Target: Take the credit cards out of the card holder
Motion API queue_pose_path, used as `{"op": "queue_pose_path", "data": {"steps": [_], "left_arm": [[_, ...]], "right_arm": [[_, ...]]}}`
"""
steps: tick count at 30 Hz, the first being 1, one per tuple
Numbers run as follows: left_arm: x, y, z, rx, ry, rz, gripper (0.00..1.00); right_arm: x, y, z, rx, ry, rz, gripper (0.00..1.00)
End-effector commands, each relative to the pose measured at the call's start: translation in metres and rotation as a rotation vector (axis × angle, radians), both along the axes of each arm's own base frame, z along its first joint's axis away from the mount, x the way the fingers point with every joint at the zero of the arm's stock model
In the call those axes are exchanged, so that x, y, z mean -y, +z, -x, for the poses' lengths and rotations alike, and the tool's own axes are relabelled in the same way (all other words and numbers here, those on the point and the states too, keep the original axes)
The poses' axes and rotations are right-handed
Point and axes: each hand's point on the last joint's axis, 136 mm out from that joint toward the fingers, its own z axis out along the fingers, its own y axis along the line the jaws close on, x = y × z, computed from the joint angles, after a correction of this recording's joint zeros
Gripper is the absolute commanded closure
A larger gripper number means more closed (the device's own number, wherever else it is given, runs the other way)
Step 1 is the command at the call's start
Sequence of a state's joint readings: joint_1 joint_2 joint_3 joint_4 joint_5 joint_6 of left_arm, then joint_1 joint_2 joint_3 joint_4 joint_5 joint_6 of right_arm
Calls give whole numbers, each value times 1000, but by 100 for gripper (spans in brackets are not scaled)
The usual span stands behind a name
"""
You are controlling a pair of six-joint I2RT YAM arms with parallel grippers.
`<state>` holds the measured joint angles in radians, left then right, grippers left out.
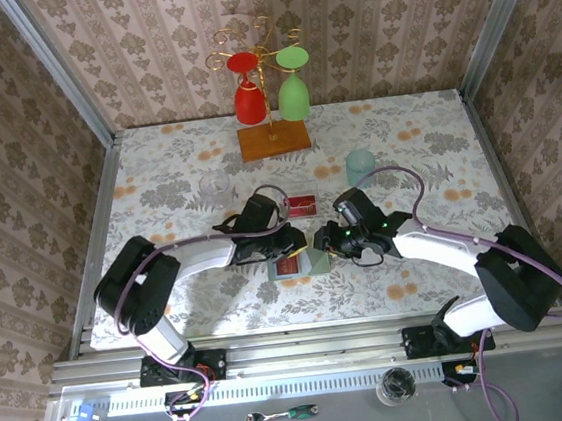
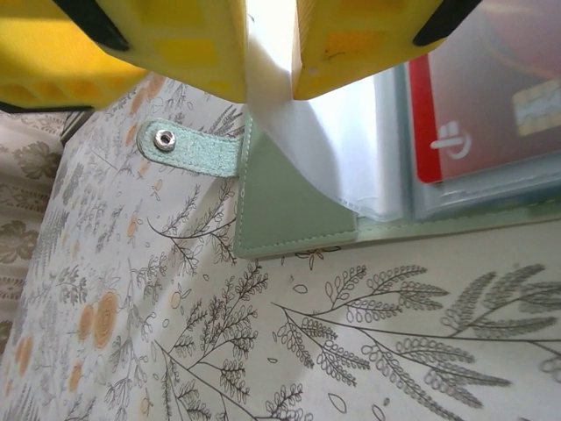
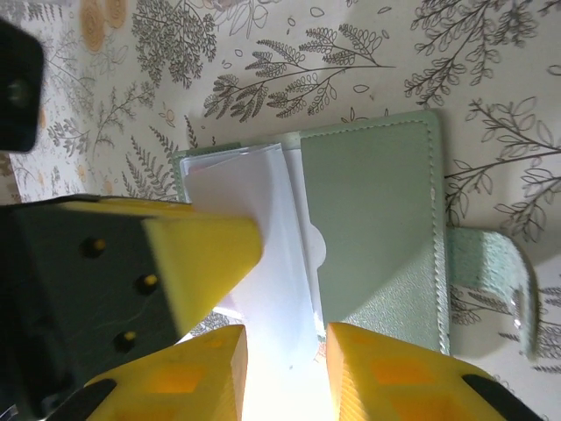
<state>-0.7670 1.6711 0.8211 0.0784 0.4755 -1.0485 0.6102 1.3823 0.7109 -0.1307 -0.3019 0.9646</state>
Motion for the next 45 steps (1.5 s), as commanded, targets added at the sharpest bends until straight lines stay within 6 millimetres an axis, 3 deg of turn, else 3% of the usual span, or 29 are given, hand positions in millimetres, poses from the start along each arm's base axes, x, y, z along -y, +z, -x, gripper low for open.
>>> {"op": "queue_pose_path", "data": {"steps": [1, 8, 14, 24, 35, 45], "left_arm": [[16, 7, -3, 0, -24, 27, 78], [36, 13, -13, 8, -56, 57, 71], [34, 17, -15, 20, -63, 44, 71], [-9, 20, -12, 51, 12, 19, 74], [-67, 6, -3, 35, 99, -17, 75], [-81, -7, 1, 14, 89, -41, 85]], "right_arm": [[15, 1, 3, 15, -19, 36, 70], [21, 6, 8, 21, -23, 33, 69], [17, 7, 7, 20, -22, 11, 68], [-18, -1, 4, -13, 52, -1, 68], [-59, -15, 0, -46, 115, -12, 68], [-75, -26, -6, -62, 144, -3, 70]]}}
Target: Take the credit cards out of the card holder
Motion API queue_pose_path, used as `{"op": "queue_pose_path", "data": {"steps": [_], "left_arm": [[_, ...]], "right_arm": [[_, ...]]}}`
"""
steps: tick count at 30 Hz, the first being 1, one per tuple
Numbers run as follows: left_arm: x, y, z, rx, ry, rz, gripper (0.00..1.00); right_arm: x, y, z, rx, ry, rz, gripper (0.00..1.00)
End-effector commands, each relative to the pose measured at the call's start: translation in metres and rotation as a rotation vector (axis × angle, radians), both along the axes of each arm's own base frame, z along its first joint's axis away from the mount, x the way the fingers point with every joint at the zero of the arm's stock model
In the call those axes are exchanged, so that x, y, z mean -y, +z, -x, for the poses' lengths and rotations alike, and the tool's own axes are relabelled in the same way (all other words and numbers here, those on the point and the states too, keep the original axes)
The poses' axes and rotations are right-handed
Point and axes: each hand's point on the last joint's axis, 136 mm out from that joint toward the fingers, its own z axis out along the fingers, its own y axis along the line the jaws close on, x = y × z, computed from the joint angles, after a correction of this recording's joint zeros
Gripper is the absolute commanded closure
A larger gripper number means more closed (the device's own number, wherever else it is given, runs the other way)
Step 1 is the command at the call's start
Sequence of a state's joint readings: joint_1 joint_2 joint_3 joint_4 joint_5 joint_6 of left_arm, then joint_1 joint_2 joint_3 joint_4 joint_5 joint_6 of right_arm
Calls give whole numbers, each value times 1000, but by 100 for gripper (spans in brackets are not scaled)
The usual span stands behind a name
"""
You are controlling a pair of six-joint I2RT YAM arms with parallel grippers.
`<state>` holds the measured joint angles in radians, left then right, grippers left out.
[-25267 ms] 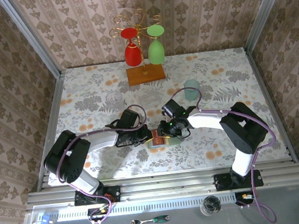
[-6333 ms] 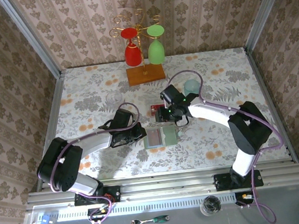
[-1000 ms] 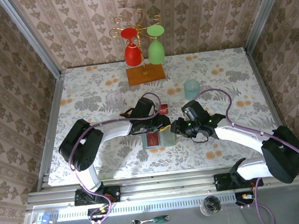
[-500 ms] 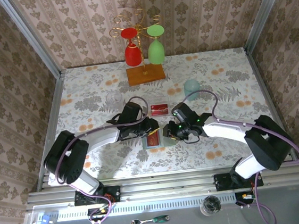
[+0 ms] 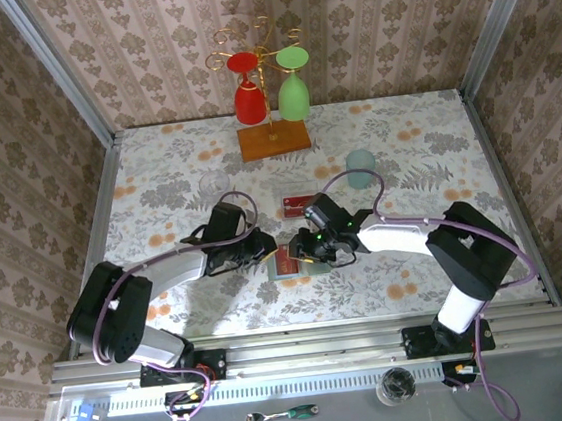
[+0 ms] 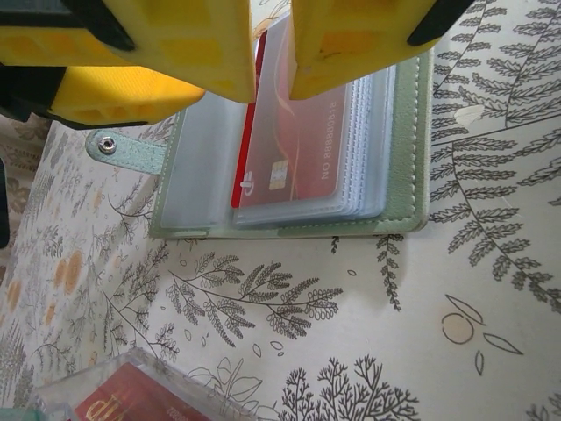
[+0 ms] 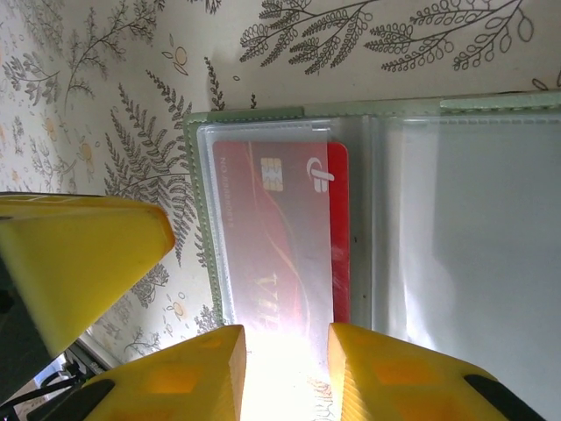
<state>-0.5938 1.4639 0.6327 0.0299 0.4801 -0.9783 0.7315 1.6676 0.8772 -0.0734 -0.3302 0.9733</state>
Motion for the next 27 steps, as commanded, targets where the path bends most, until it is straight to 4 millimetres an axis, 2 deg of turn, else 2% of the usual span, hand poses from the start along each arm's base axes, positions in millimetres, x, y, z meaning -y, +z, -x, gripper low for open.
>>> {"op": "queue_pose_path", "data": {"steps": [1, 8, 15, 27], "left_arm": [[-4, -8, 7, -15, -34, -13, 86], [-5, -20, 10, -40, -45, -27, 95], [-9, -36, 15, -73, -46, -53, 96], [-12, -39, 14, -81, -43, -65, 98]], "right_arm": [[-11, 3, -5, 4, 14, -20, 70], [-15, -4, -7, -3, 31, -10, 70], [-16, -11, -9, -7, 44, 4, 70], [-8, -29, -6, -32, 36, 57, 72]]}}
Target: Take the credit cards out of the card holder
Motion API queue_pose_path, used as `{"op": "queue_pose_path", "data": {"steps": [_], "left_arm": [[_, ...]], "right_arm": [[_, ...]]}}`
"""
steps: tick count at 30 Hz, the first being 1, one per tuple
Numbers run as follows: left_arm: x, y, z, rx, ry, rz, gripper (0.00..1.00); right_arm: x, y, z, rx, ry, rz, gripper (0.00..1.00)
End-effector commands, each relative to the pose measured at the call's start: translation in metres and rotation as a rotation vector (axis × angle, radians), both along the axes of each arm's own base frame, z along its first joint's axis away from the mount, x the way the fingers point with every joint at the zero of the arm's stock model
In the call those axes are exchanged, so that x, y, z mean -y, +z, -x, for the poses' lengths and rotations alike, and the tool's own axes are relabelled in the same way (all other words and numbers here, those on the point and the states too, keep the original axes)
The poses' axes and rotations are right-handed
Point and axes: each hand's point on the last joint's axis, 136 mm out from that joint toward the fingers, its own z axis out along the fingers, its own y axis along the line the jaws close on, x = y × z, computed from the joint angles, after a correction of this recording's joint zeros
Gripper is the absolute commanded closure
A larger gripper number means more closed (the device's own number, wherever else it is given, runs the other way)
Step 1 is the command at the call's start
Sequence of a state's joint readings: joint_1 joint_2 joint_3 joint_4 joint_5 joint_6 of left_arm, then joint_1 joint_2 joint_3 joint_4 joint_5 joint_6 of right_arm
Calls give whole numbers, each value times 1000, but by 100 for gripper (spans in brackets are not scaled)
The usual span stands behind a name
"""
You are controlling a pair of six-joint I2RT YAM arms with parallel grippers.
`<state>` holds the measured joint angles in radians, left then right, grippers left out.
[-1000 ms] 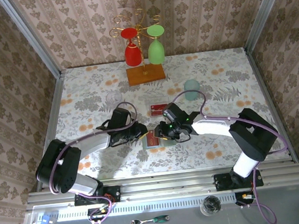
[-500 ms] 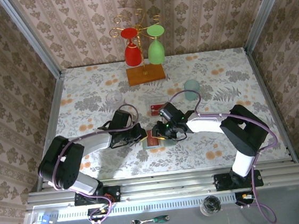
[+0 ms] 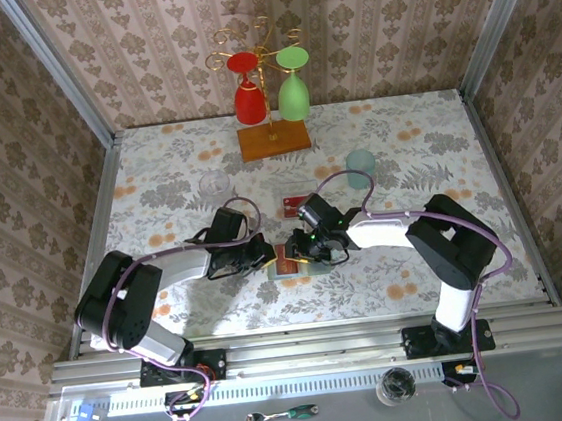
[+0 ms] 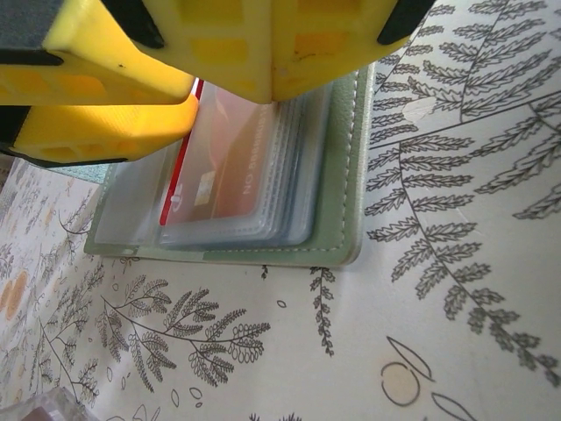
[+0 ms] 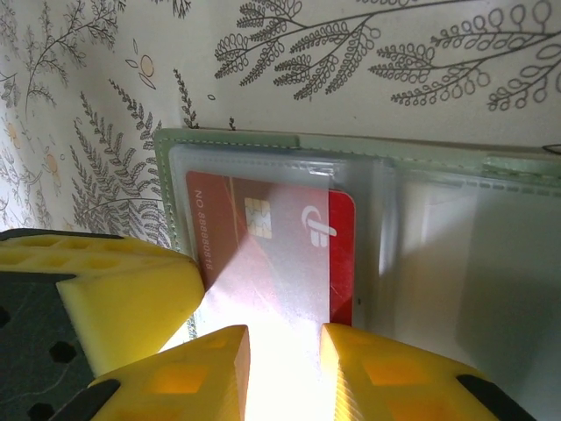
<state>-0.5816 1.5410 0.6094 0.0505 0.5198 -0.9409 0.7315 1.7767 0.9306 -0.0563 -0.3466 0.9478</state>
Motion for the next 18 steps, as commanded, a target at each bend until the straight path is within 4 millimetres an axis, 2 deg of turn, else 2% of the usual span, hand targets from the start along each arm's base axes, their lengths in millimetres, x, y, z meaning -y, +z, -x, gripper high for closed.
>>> {"op": "queue_pose_path", "data": {"steps": [1, 9, 18], "left_arm": [[-8, -12, 5, -22, -5, -42, 98], [-7, -8, 3, -18, 17, -12, 95], [-7, -7, 2, -20, 21, -13, 94]], "right_arm": [[4, -9, 2, -7, 5, 43, 72], [16, -11, 5, 3, -10, 85, 72], [19, -6, 5, 18, -10, 91, 72]]}}
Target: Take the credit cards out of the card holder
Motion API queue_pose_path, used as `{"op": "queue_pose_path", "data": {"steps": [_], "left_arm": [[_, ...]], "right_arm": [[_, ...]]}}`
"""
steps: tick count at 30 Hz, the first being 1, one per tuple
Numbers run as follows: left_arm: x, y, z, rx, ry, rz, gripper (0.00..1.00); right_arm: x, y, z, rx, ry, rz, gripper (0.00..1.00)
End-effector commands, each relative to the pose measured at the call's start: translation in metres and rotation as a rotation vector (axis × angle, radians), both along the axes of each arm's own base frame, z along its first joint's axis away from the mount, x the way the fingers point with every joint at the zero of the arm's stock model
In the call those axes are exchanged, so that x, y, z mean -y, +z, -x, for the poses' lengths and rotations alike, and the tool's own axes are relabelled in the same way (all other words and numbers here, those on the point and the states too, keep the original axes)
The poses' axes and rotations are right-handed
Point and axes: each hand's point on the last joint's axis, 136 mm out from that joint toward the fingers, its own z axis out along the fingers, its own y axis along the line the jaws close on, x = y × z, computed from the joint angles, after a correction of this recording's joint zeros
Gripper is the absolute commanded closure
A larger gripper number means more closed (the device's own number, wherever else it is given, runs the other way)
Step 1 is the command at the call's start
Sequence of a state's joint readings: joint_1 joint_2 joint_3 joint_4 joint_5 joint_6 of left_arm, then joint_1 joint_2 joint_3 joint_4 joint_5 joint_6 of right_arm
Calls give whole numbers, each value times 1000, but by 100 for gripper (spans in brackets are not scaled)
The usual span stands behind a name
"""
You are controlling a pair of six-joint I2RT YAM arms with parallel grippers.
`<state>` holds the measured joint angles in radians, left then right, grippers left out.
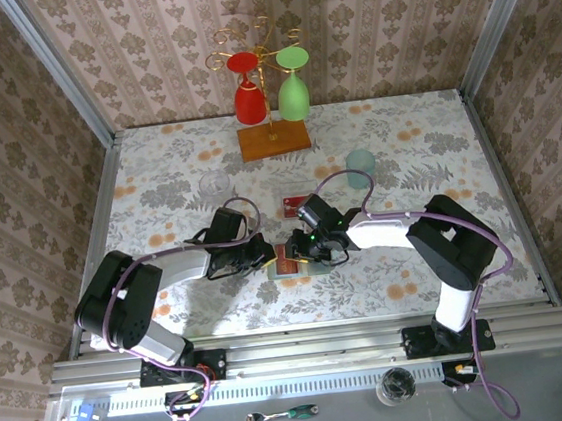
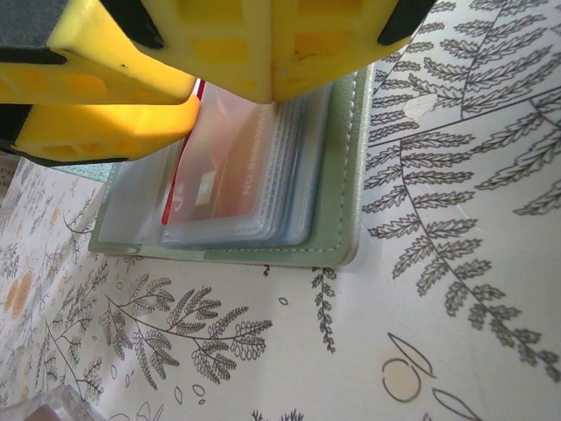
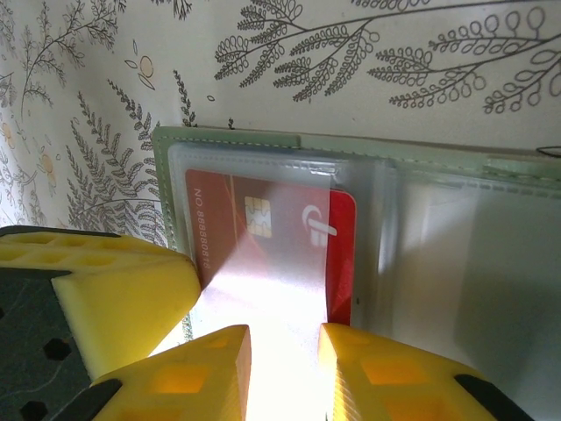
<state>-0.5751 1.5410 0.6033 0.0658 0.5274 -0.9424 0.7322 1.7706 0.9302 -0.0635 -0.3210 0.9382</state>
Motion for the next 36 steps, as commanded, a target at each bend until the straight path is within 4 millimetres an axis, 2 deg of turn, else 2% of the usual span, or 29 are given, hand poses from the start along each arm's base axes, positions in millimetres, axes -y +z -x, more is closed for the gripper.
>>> {"op": "queue_pose_path", "data": {"steps": [1, 11, 19, 24, 36], "left_arm": [[-6, -7, 3, -22, 16, -22, 95], [-6, -9, 3, -31, 18, -24, 94], [-4, 1, 0, -16, 22, -11, 88], [-4, 5, -1, -1, 25, -16, 87], [-6, -6, 5, -21, 20, -44, 95]], "right_arm": [[16, -6, 7, 1, -3, 74, 72], [18, -6, 8, 2, 1, 86, 69], [20, -4, 8, 14, 4, 94, 69], [17, 3, 6, 33, 4, 71, 69], [6, 16, 0, 50, 3, -12, 69]]}}
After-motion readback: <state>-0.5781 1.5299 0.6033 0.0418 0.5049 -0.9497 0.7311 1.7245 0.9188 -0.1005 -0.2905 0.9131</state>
